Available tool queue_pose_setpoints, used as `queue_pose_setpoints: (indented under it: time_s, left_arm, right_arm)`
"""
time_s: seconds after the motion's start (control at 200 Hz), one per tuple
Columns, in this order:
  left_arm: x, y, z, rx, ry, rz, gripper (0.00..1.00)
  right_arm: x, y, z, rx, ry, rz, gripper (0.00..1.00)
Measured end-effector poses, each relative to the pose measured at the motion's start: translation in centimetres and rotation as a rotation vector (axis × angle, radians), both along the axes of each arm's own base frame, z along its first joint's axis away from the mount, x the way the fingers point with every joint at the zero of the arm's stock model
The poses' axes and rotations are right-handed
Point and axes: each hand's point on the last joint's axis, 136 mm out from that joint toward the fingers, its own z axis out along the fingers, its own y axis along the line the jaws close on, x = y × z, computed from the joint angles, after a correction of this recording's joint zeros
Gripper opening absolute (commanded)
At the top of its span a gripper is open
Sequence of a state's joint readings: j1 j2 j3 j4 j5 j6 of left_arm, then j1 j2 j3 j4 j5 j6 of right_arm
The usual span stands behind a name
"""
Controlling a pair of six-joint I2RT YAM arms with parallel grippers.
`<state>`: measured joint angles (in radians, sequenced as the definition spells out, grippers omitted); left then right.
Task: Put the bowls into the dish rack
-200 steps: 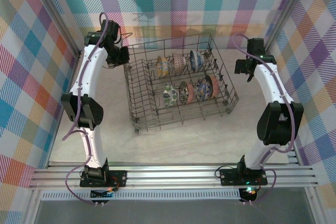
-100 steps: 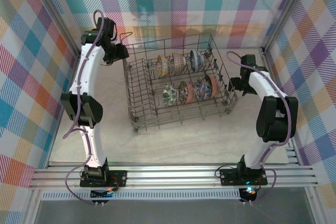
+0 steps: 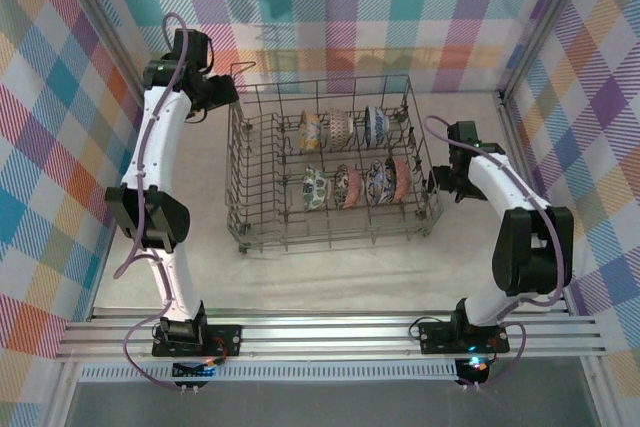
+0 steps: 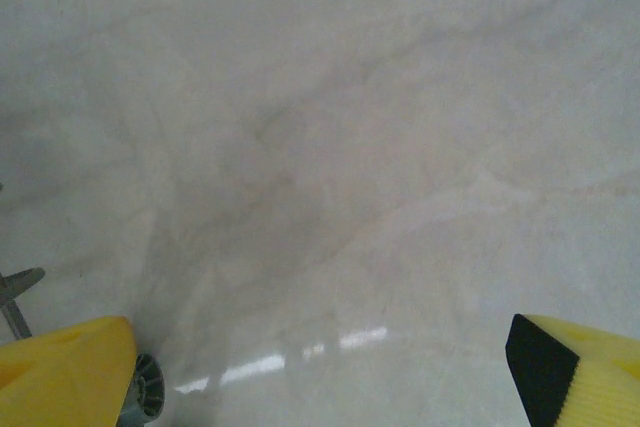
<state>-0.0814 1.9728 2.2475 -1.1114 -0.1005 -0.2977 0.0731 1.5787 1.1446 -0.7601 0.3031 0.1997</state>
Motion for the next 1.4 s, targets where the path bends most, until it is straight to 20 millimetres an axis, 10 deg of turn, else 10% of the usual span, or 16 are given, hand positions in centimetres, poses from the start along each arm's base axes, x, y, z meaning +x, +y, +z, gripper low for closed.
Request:
queue_pose_setpoints:
  time_s: [0.4, 0.84, 1.085, 1.245, 1.4]
  left_arm:
    - [-0.8, 2.3, 0.7, 0.05, -0.032, 0.036, 0.9]
    - [-6.3, 9.5, 4.7, 0.045, -0.215, 0.191, 1.0]
    - [-10.6, 12.9, -8.1, 0.116, -0.103, 0.288, 1.0]
    - [-14.9, 12.6, -18.2, 0.139, -0.024, 0.293, 1.0]
    - [-16.7, 11.4, -21.3, 0.186, -0.126, 0.26, 1.0]
  right_arm:
    - [-4.7, 1.5, 0.8, -0.028, 0.047, -0.018, 0.97]
    - [0.7, -3.5, 5.2, -0.072, -0.179, -0.101, 0.99]
    - [4.7, -7.3, 4.1, -0.027, -0.339, -0.164, 0.99]
    - [1.9, -7.6, -0.4, -0.015, -0.368, -0.182, 0.99]
    - [-0.1, -4.9, -3.2, 0.078, -0.424, -0.122, 0.99]
